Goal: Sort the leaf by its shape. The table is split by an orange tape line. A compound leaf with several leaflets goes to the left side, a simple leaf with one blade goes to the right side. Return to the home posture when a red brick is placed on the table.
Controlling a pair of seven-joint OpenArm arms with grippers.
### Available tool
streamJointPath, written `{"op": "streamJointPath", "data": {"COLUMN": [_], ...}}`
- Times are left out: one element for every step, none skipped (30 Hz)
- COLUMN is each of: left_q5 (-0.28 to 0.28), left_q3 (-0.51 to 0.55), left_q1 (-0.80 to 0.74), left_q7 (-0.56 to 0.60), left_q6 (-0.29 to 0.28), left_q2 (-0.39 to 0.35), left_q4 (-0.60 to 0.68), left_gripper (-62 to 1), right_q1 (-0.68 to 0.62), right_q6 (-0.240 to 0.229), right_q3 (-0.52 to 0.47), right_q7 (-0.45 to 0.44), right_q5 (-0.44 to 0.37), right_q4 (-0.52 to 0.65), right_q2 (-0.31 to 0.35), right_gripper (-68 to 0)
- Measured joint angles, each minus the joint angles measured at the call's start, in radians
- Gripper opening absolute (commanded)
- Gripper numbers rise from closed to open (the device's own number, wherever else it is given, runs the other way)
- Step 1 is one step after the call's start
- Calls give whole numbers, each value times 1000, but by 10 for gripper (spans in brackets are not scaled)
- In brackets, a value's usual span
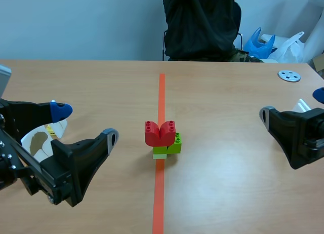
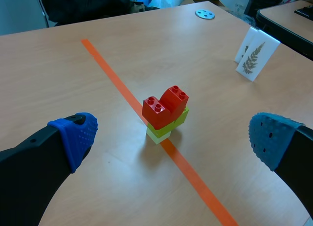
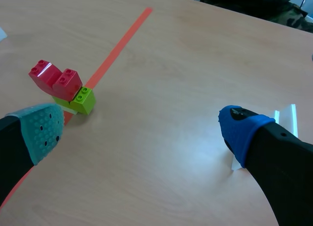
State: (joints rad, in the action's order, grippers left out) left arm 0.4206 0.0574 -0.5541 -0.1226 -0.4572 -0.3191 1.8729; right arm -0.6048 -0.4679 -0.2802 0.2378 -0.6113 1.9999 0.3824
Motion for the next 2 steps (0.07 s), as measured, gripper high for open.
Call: {"op": "streamJointPath", "data": {"left_q5": [0,0], "left_q3": [0,0], "left_q1": [0,0], "left_q7": [0,0], "left_q6": [0,0], "left_q2": [0,0], "left_q4": [0,0], "left_gripper": [14,14], "right_q1": [0,0], "right_q6": [0,0], "right_q3": [0,0], "right_q7": [0,0], "right_q5": [0,0], "right_q4": [0,0], "right_q2": [0,0], "right_gripper": [4,4]}}
